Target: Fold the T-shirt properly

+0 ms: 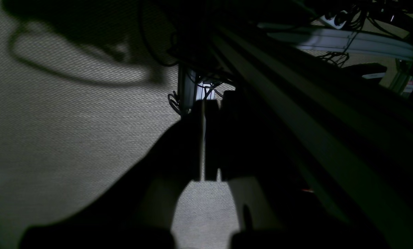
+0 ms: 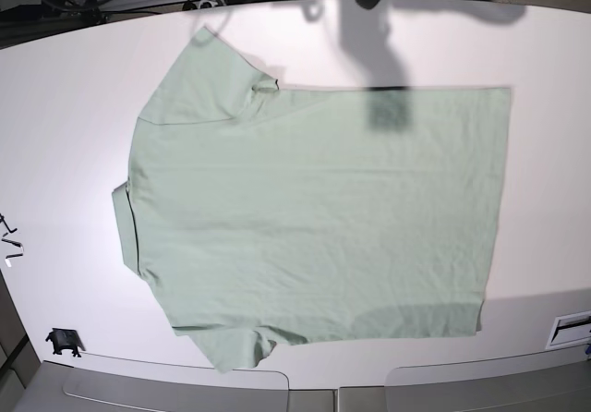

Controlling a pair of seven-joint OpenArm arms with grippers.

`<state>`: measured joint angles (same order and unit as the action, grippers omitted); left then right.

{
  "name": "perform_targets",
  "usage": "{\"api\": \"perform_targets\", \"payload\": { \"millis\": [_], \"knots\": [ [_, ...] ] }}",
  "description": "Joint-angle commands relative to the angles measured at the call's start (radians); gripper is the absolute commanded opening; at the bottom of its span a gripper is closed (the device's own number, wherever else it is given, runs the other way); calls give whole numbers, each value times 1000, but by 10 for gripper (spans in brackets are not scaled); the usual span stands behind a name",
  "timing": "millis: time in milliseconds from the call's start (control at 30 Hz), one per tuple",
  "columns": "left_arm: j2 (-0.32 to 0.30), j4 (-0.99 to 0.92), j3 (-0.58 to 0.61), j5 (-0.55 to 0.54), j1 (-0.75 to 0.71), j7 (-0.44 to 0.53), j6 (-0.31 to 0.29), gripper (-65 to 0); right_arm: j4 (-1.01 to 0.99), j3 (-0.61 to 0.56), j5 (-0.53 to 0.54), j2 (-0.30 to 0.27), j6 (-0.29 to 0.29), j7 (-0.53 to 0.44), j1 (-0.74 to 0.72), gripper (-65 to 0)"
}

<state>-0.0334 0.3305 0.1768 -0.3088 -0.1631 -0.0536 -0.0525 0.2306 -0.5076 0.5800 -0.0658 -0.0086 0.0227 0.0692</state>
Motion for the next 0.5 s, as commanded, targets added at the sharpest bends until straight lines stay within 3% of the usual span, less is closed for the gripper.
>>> {"api": "perform_targets", "payload": {
  "millis": [0, 467],
  "knots": [
    [0, 6, 0, 5, -6, -3, -5, -650, 6, 3, -5, -1, -6, -8, 0, -650],
    [0, 13, 0, 5, -6, -2, -5, -650, 6, 3, -4, -1, -11, -27, 0, -650]
  ]
}}
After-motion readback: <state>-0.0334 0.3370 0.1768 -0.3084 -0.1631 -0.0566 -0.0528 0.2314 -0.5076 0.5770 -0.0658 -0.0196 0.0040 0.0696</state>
